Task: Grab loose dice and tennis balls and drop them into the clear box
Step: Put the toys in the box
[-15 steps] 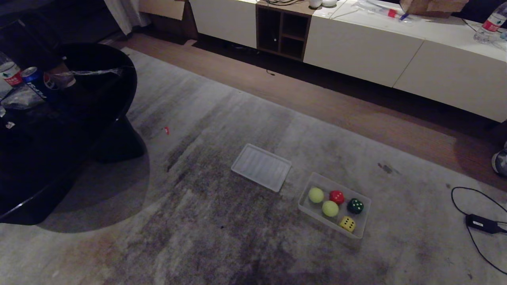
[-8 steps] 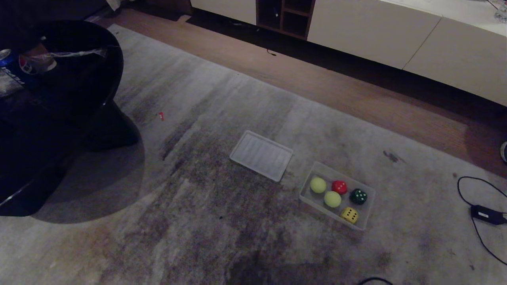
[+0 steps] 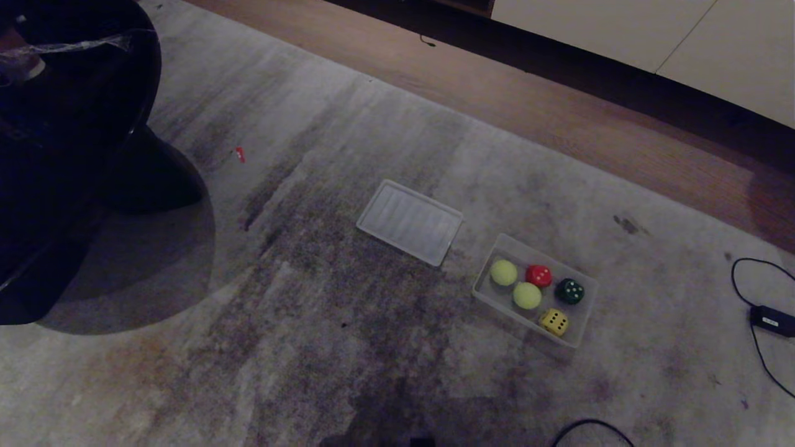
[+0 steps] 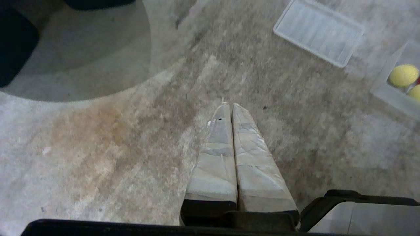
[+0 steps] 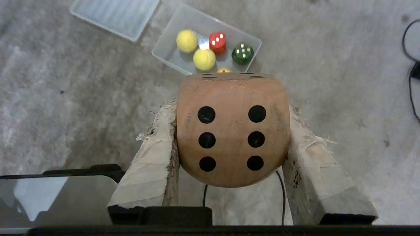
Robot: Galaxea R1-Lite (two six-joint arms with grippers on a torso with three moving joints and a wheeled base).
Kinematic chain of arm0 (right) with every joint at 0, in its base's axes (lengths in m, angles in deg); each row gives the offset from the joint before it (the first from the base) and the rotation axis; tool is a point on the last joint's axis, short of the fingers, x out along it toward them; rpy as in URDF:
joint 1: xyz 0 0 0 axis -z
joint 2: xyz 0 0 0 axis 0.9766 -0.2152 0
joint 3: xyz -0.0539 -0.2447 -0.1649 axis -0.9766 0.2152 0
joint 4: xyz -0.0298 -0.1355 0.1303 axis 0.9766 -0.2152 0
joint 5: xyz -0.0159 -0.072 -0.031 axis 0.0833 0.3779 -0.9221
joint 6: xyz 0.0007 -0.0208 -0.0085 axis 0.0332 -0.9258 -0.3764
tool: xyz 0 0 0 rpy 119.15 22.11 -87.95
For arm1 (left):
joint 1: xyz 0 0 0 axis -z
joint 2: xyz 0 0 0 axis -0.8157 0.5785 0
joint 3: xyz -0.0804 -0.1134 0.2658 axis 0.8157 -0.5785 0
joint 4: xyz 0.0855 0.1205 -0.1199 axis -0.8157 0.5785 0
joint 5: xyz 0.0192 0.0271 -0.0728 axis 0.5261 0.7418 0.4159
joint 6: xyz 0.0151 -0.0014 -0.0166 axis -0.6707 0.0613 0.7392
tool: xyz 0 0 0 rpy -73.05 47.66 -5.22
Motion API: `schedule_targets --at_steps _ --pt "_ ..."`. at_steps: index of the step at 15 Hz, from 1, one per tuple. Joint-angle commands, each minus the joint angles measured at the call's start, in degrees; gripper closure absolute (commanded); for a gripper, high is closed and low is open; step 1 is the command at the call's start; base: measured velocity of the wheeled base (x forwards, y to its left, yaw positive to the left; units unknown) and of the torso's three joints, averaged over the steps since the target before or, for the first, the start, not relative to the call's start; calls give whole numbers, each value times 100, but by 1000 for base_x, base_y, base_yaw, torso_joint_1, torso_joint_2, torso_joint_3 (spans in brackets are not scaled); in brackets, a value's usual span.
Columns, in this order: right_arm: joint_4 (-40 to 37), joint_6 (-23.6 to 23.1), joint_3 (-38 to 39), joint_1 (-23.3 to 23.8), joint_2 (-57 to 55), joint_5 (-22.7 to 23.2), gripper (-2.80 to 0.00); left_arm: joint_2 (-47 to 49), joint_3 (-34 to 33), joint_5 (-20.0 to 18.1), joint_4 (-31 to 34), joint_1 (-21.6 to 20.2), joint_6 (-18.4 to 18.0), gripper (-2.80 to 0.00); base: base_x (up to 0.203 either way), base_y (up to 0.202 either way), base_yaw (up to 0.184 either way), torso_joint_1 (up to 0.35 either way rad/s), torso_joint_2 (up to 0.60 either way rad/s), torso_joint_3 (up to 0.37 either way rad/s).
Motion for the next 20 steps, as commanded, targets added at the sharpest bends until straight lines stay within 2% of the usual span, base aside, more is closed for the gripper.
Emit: schedule_targets --at_steps 1,15,20 --pt "-4 3 -1 -3 0 0 0 9 -9 10 2 4 5 0 0 0 0 4 6 -189" --pt "-4 21 -1 -3 0 0 0 9 -9 46 11 -3 57 0 0 0 0 2 2 -195" --pt "-13 -71 -16 -3 0 3 0 9 -9 46 2 -3 66 0 0 0 0 0 0 -38"
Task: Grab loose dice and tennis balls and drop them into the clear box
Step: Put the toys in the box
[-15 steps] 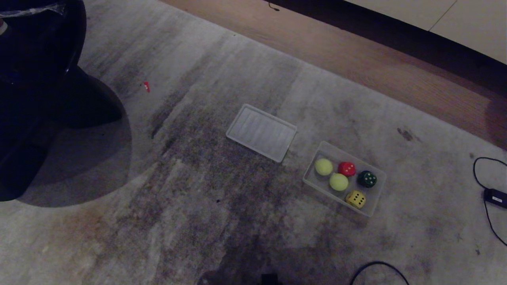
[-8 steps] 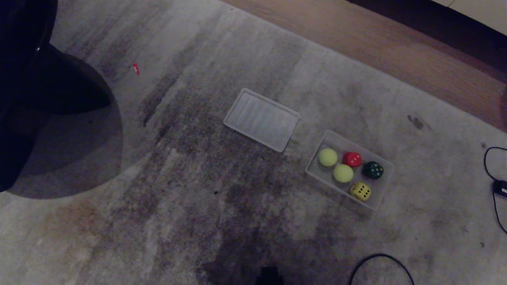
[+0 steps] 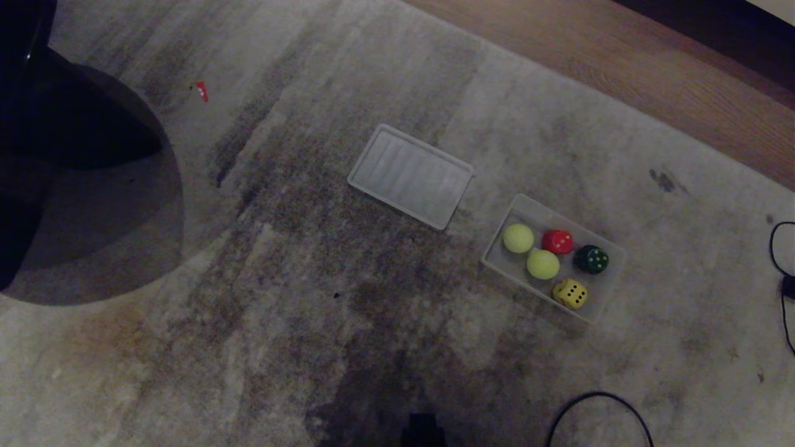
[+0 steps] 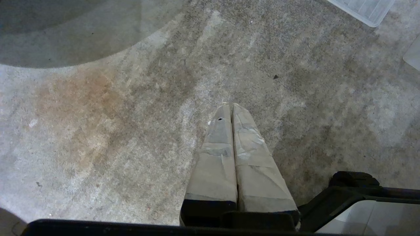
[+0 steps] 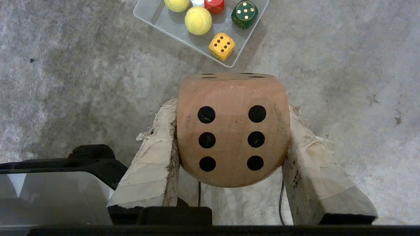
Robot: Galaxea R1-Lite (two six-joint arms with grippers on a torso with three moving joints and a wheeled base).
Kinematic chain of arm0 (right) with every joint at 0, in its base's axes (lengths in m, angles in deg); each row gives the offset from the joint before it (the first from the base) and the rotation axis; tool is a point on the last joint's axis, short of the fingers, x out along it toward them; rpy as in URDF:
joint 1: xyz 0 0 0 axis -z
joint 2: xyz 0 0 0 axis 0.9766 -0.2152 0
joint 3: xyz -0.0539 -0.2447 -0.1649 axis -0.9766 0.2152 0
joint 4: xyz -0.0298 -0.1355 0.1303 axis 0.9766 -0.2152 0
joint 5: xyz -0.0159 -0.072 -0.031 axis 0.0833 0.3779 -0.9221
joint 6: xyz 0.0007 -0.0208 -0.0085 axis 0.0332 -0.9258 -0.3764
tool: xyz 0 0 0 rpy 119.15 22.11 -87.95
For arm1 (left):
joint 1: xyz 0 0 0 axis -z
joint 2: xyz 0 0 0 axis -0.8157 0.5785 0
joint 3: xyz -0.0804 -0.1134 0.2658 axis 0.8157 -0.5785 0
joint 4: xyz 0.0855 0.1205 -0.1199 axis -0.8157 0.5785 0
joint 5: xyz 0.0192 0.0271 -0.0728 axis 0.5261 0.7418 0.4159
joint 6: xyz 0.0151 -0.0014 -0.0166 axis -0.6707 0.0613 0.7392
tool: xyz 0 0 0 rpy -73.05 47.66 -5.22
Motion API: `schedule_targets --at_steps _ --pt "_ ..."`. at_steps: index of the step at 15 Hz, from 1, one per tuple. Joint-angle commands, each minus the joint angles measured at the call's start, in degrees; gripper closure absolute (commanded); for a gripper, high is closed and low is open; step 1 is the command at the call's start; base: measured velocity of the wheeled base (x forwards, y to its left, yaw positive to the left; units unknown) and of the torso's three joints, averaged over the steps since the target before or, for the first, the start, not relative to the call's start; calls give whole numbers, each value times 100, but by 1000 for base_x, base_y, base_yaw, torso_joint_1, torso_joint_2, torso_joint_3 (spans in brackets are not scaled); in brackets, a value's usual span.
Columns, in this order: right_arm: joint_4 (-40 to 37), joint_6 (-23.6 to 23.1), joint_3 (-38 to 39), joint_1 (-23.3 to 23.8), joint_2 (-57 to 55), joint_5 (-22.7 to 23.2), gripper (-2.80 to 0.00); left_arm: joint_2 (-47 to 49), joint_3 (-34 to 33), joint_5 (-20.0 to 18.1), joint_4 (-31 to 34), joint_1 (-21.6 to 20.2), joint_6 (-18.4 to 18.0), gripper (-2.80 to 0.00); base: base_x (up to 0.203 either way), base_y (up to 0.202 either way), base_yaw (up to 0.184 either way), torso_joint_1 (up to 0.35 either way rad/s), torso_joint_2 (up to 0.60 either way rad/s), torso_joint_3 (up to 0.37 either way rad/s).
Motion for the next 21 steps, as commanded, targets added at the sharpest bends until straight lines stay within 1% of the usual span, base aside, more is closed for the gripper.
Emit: schedule_targets --at_steps 1,3,5,7,9,12,14,17,19,21 --pt "-29 19 -119 -3 -15 -24 0 9 -9 9 0 -3 4 0 0 0 0 0 0 0" --pt "-67 30 -388 2 -529 -26 0 9 -9 5 0 -2 4 0 0 0 0 0 0 0" --pt "59 199 -736 15 -1596 -23 0 9 -9 0 0 -1 4 0 0 0 0 0 0 0" --pt "408 510 -1127 21 -2897 -21 0 9 -9 0 0 4 4 0 0 0 0 0 0 0" --pt "1100 810 -1367 18 -4310 -19 0 9 -9 0 0 -2 4 0 0 0 0 0 0 0" --pt "2575 1282 -1634 11 -6463 -18 0 9 -9 0 0 6 4 0 0 0 0 0 0 0" --pt "3384 1697 -1983 -22 -7794 -8 0 9 -9 0 0 -3 4 0 0 0 0 0 0 0" --pt "4152 2223 -3017 -161 -9492 4 0 9 -9 0 0 0 4 0 0 0 0 0 0 0" --pt "4557 2515 -3631 -262 -10343 20 0 9 -9 0 0 -3 4 0 0 0 0 0 0 0" --pt "5085 2742 -4025 -356 -11031 49 0 9 -9 0 0 -3 4 0 0 0 0 0 0 0"
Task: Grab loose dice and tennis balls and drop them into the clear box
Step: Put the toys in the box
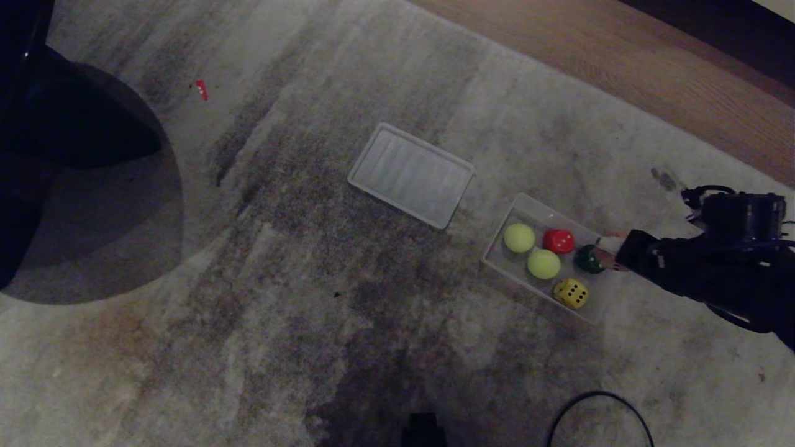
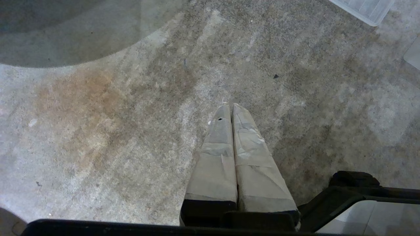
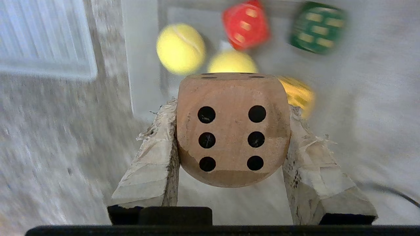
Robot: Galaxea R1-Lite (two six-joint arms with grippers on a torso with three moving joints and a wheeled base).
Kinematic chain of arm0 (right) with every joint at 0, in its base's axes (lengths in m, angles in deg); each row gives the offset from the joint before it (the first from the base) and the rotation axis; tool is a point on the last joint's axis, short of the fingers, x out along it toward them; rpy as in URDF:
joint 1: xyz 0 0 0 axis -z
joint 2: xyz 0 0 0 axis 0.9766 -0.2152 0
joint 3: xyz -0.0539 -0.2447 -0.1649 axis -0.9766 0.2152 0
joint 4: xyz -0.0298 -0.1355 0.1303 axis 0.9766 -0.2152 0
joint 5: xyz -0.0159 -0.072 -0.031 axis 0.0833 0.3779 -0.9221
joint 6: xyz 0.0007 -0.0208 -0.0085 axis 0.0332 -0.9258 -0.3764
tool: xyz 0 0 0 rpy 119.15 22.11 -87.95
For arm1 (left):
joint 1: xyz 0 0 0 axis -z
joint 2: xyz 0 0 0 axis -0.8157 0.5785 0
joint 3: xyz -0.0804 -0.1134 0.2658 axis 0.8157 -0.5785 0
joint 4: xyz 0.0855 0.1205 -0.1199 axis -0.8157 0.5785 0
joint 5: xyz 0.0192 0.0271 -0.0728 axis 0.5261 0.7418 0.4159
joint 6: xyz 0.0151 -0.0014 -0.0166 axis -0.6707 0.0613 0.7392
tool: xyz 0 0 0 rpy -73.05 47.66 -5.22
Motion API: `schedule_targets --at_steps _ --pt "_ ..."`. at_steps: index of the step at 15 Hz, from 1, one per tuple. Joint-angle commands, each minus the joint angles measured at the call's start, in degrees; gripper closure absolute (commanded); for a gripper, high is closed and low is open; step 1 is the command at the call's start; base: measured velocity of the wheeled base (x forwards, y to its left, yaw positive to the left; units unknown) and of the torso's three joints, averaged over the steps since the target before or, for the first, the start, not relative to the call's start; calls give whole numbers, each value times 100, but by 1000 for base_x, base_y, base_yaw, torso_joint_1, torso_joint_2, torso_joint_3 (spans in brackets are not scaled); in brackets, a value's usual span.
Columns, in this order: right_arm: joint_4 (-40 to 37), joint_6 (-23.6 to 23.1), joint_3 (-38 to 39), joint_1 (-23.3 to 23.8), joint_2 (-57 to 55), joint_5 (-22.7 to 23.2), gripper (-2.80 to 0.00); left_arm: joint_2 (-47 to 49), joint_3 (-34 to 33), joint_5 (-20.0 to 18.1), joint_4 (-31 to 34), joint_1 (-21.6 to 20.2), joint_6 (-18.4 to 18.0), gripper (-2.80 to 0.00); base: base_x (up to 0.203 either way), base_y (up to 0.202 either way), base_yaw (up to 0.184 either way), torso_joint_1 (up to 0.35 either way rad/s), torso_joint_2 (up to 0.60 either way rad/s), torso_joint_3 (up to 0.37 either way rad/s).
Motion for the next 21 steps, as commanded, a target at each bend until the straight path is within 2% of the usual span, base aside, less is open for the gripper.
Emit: schedule_targets --at_steps 1,4,8,12,17,18,20,21 --pt "575 167 -465 -108 -1314 77 0 9 -9 3 -2 3 3 0 0 0 0 0 0 0" --pt "1510 400 -911 -146 -1935 194 0 9 -9 3 -2 -3 3 0 0 0 0 0 0 0" --pt "2100 693 -1185 -199 -2210 409 0 9 -9 3 -2 -3 3 0 0 0 0 0 0 0" --pt "2114 1085 -1209 -419 -2264 531 0 9 -9 3 -2 -3 3 0 0 0 0 0 0 0" --pt "2122 1352 -1321 -689 -2436 660 0 9 -9 3 -2 2 3 0 0 0 0 0 0 0" --pt "2123 1545 -1390 -701 -2456 702 0 9 -9 3 -2 -1 3 0 0 0 0 0 0 0" --pt "2123 1645 -1435 -703 -2533 947 0 9 -9 3 -2 -3 3 0 0 0 0 0 0 0" --pt "2123 1657 -1458 -703 -2572 951 -280 9 -9 3 -2 -2 3 0 0 0 0 0 0 0"
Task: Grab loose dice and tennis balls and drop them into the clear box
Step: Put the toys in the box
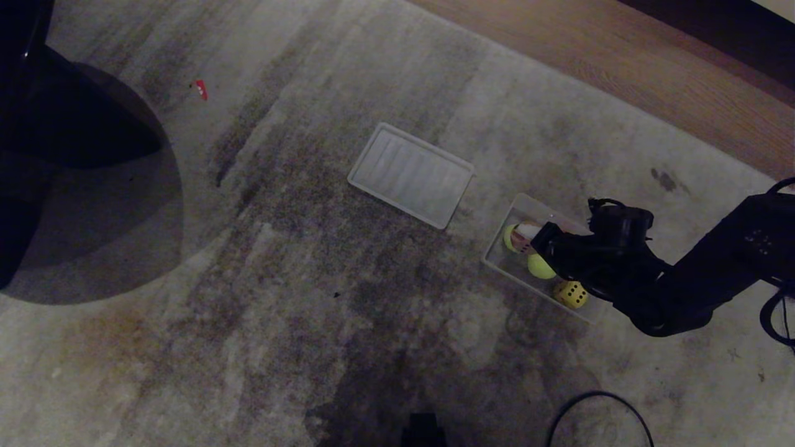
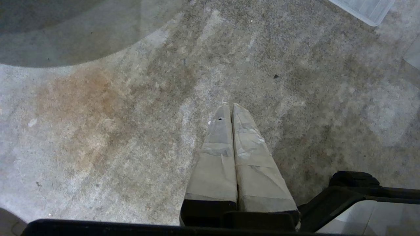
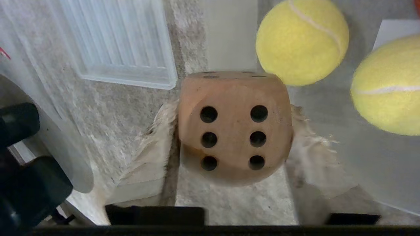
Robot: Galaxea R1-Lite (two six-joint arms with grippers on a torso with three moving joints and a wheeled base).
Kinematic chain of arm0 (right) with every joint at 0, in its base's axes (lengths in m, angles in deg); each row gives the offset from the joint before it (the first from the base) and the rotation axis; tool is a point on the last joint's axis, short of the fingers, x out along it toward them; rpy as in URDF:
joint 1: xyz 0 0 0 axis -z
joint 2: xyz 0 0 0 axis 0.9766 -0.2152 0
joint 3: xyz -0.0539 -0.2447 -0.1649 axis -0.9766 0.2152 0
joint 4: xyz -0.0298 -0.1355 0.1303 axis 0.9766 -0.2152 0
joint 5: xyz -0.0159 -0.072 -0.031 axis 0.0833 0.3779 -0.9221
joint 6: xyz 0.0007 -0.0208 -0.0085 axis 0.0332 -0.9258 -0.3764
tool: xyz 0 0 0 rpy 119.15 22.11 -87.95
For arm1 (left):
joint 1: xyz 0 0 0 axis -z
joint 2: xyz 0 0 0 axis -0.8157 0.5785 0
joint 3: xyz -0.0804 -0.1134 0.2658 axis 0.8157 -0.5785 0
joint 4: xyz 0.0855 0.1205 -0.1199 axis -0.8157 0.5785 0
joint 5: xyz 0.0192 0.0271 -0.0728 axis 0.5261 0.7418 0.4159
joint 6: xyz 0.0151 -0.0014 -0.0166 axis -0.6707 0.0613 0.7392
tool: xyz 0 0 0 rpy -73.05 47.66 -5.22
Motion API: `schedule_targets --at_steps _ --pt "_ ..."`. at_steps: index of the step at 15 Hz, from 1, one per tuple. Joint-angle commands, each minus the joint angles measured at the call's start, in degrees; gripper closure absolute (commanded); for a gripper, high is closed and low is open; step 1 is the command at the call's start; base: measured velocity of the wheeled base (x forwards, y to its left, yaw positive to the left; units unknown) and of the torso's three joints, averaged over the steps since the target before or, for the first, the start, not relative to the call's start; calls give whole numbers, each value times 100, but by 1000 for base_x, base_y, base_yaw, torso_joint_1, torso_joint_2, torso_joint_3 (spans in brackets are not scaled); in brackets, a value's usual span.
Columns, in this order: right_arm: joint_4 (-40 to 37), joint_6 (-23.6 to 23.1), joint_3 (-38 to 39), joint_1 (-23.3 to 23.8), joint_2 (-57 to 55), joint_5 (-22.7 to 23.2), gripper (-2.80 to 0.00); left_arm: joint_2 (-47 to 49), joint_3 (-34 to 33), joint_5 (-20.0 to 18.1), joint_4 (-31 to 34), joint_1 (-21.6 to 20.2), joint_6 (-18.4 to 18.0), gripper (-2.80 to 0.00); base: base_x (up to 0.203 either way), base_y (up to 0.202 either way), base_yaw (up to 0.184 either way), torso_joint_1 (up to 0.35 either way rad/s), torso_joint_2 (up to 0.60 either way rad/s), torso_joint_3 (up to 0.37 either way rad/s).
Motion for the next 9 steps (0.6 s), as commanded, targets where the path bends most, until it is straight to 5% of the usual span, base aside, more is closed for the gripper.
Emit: schedule_targets --at_steps 1,9 --pt "30 41 -78 -15 -121 30 -280 9 -9 5 0 6 3 0 0 0 0 0 0 0" --pt "6 -6 713 63 714 277 -280 9 -9 5 0 -3 3 0 0 0 0 0 0 0"
